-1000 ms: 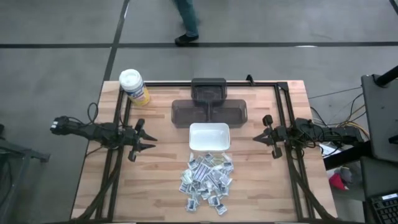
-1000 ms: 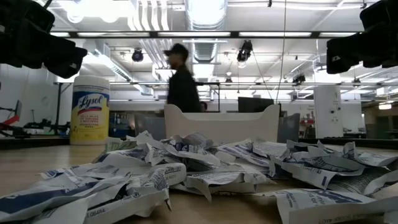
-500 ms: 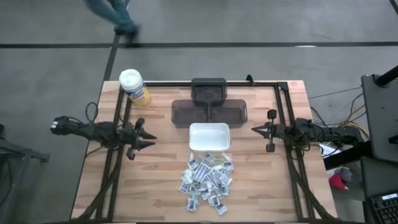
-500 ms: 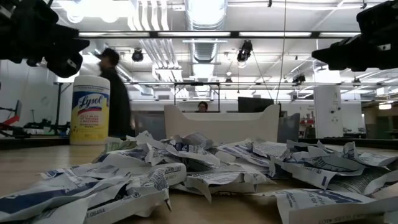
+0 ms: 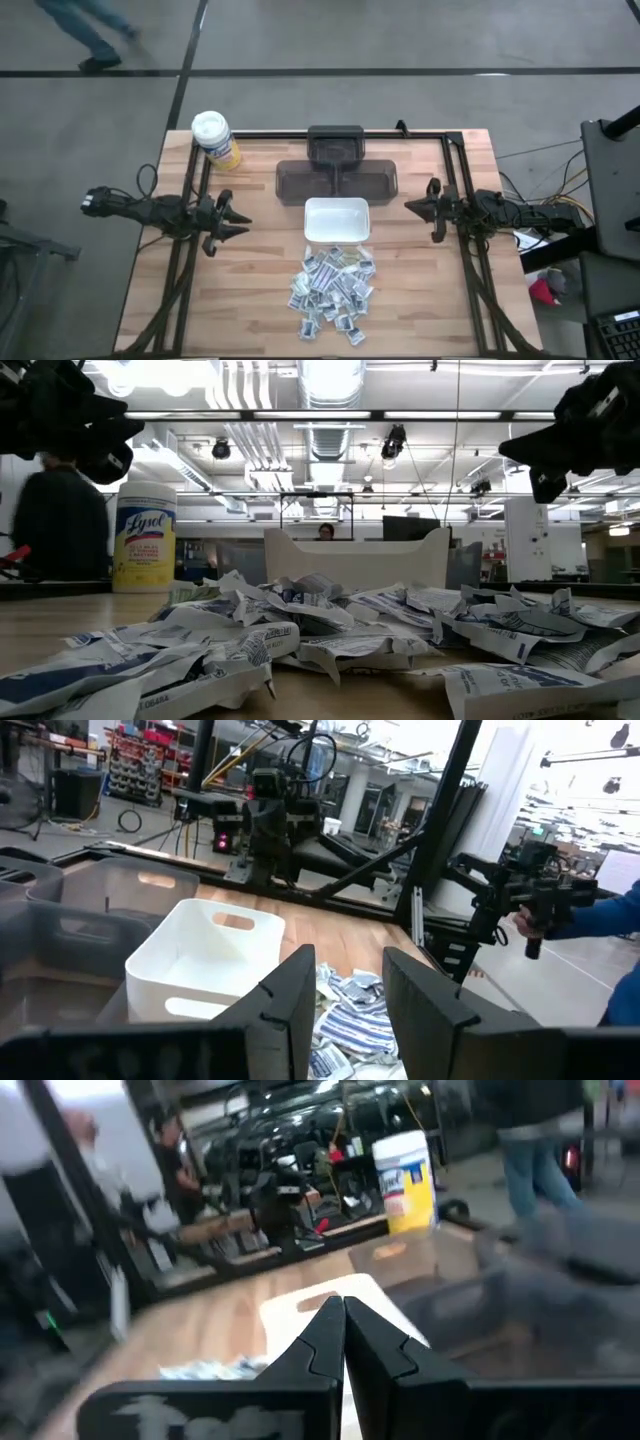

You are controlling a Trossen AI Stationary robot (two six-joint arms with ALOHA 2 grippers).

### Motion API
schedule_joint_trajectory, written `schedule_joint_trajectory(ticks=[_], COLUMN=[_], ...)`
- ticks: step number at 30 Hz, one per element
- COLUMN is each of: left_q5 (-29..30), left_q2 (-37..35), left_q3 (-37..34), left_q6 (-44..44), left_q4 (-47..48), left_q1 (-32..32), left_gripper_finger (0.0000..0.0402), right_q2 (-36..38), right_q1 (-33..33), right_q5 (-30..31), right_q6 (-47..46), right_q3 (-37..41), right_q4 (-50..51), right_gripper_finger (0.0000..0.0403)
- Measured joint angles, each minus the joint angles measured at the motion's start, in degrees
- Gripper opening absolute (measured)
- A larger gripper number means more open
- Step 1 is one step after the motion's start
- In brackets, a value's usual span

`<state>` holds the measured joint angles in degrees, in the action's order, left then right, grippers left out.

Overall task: Pick & Place First Aid Supplies
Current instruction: Put the green bandage into the top black bin

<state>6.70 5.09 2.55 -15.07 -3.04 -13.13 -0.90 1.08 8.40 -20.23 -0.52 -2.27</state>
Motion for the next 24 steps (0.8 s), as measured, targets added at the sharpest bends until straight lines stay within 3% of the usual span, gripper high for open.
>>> schedule_joint_trajectory(ticks=[14, 20, 24], left_q5=[0.0, 0.0, 0.0], left_q2=[0.0, 0.0, 0.0], left_q3=[0.0, 0.0, 0.0], left_q6=[0.0, -0.1, -0.1], left_q4=[0.1, 0.1, 0.5], left_q1=[0.0, 0.0, 0.0], left_gripper_finger=[0.0115, 0.0115, 0.0115], right_q2=[0.0, -0.7, -4.1], right_q1=[0.1, 1.3, 3.8], right_q5=[-0.2, -6.3, -7.2], right_q6=[-32.5, -32.1, -32.8], right_q3=[0.0, -0.2, -3.9], right_q4=[-2.6, -16.1, -12.9], right_gripper_finger=[0.0008, 0.0008, 0.0008])
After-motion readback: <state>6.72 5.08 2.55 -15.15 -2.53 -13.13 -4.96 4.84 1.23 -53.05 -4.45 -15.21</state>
